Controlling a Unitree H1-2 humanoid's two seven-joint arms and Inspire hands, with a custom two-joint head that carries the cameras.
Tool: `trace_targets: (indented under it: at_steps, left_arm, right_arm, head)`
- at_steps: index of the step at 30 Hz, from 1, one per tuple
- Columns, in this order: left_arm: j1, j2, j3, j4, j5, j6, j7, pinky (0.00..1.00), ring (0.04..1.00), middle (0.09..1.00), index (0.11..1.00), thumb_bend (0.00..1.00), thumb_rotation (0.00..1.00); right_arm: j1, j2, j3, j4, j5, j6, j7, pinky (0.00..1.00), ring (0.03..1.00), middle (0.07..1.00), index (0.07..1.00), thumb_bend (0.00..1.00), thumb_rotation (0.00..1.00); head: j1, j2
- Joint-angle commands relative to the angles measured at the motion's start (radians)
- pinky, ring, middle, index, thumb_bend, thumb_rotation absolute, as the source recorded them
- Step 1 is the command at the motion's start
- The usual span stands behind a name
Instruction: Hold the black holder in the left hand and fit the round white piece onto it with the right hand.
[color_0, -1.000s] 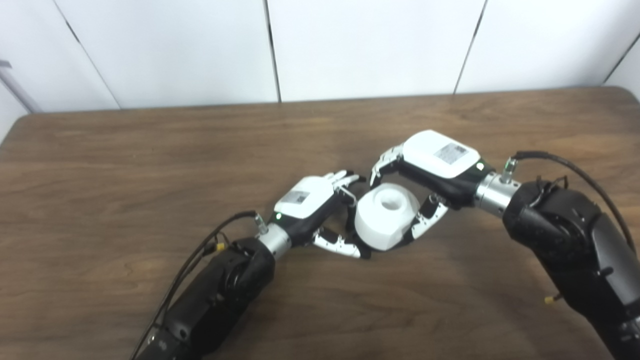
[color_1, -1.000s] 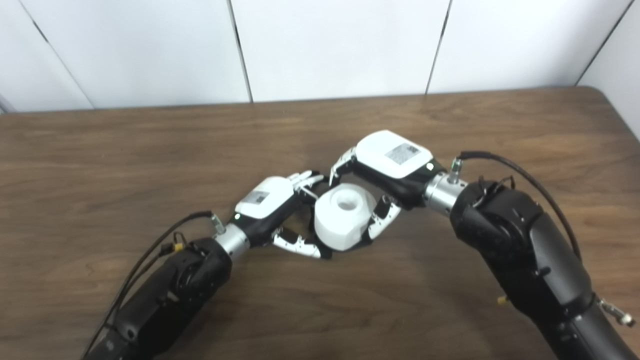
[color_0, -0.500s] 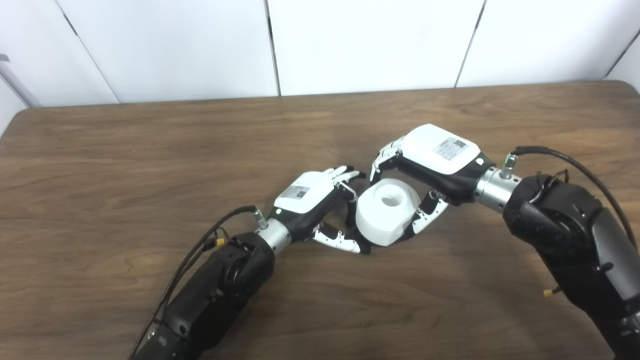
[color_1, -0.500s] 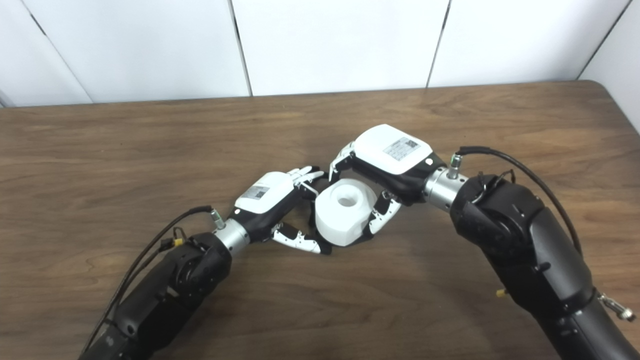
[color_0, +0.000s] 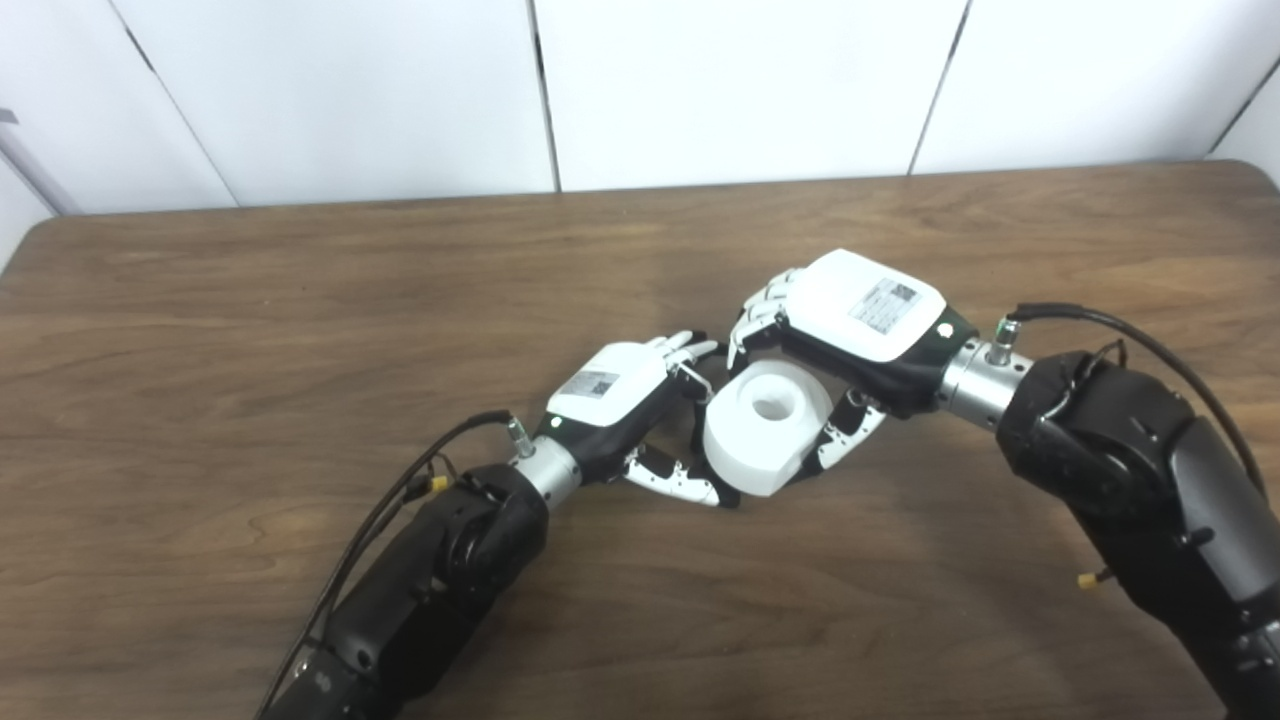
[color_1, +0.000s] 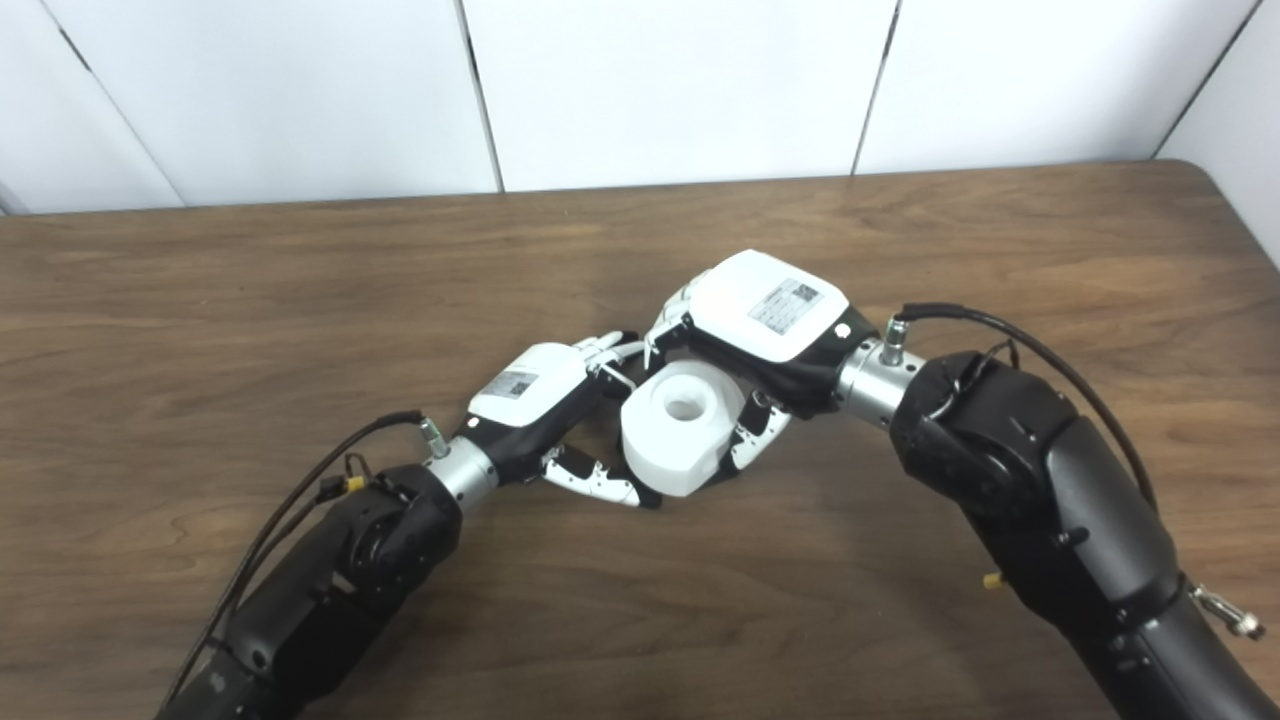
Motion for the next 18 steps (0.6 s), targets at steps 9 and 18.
trace_targets:
  at_steps: [9, 18]
  left_arm:
    - [0.061, 0.037, -0.032, 0.054, 0.019, 0.062, -0.105, 0.93, 0.98, 0.93, 0.484, 0.52, 0.07]
    - [0.066, 0.039, -0.031, 0.051, 0.015, 0.054, -0.1, 0.92, 0.972, 0.927, 0.483, 0.52, 0.07]
  right_arm:
    - [-0.015, 0.012, 0.013, 0.004, -0.02, -0.044, -0.031, 0.79, 0.78, 0.696, 0.481, 0.53, 0.14]
    - [-0.017, 0.022, 0.012, -0.001, -0.02, -0.046, -0.034, 0.78, 0.777, 0.691, 0.481, 0.53, 0.14]
  head:
    - [0.006, 0.0]
    - [0.001, 0.003]
